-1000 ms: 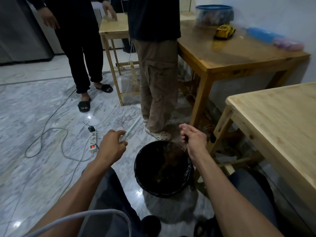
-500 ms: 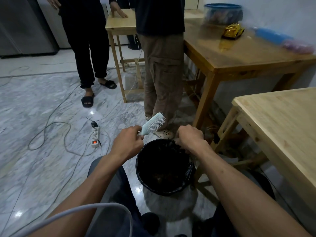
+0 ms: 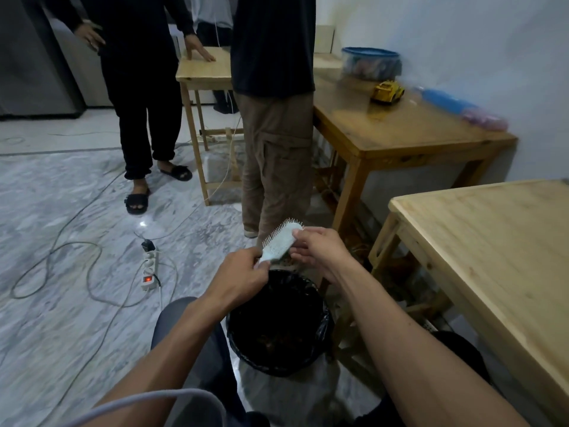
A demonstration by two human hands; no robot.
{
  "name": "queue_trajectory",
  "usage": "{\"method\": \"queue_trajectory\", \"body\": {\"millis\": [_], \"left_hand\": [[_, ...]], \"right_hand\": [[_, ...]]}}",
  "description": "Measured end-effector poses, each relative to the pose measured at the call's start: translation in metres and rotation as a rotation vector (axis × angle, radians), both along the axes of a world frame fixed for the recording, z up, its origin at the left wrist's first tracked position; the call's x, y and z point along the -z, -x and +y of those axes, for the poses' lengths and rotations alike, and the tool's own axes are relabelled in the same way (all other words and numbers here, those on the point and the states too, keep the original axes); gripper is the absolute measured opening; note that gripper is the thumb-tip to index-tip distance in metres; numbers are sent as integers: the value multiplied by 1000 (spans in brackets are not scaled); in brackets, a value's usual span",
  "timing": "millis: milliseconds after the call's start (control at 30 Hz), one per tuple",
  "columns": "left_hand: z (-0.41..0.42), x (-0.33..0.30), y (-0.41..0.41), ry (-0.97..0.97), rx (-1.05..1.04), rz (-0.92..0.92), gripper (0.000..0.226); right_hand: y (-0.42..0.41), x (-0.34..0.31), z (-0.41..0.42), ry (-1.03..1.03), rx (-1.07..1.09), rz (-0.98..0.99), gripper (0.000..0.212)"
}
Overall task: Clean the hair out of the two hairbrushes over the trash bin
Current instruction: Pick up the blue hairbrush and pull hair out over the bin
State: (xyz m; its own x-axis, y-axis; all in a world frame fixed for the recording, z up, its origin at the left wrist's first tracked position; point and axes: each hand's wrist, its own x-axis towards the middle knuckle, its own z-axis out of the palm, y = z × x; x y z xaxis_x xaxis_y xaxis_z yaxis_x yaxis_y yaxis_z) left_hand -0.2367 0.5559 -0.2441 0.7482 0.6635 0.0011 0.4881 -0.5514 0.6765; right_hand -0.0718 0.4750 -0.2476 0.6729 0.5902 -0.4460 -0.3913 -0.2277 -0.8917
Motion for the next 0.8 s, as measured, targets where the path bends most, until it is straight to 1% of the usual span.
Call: {"method": "queue_trajectory", "body": {"millis": [67, 167, 333, 367, 467, 500, 600, 667, 733, 800], "left_hand": [[-3, -10, -6, -54, 36, -50, 29], [-10, -33, -22, -114, 76, -134, 31], [-32, -81, -57, -180, 162, -220, 27], [-38, -90, -64, -190, 180, -229, 26], [-57, -116, -85, -171, 272, -276, 25], [-64, -125, -93, -159, 310, -281, 25], [-90, -146, -117, -131, 419, -257, 25], [-110, -155, -136, -72, 476, -232, 23], [-132, -161, -156, -6, 531, -208, 21], [-158, -163, -175, 9, 590, -177, 20]], "right_hand": [[-8, -16, -4, -4, 51, -55, 26], [-23, -44, -16, -47, 114, -127, 22], [-47, -97, -52, -131, 196, -213, 12], [-52, -106, -62, -151, 213, -231, 13], [-69, -132, -95, -182, 260, -286, 26], [-75, -139, -107, -180, 272, -303, 28], [-91, -157, -147, -180, 356, -333, 26], [-103, -164, -176, -165, 437, -351, 23], [-113, -168, -209, -142, 515, -365, 17], [-123, -170, -245, -113, 598, -374, 13]]}}
